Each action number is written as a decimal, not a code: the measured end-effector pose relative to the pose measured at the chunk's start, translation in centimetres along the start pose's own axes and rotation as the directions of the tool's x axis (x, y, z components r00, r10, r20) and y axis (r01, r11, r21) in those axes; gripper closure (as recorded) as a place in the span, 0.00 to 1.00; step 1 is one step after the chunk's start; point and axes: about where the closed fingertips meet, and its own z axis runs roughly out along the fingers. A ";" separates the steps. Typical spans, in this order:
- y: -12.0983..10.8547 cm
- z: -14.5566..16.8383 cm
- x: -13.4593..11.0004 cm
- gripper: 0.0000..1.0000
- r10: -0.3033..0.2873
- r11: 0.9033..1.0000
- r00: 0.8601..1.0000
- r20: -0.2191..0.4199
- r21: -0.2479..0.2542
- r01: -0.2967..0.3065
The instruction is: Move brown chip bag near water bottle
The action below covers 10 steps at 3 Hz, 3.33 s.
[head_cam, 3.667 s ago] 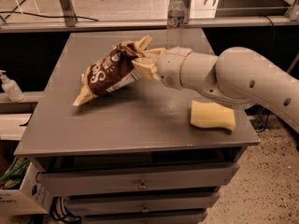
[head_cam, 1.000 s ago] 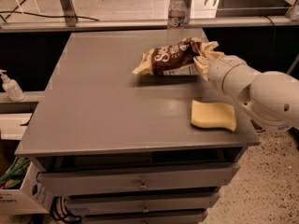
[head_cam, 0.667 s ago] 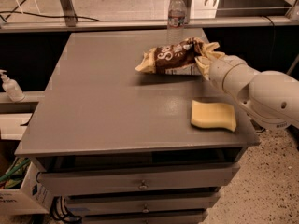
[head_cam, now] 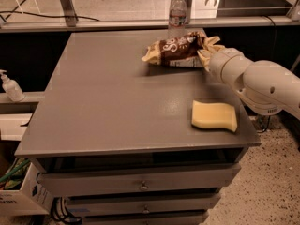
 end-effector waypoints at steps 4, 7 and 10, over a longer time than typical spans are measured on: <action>0.5 -1.0 1.6 0.36 0.024 1.000 0.998 -0.057 -0.011 -0.024; 0.6 -1.3 1.6 0.00 0.037 0.999 0.997 -0.066 -0.031 -0.039; 2.1 -5.2 -0.9 0.00 0.117 0.959 0.992 -0.041 -0.256 -0.124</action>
Offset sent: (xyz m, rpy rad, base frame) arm -0.0065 -0.0121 -0.0138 -0.0031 0.0534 -0.0329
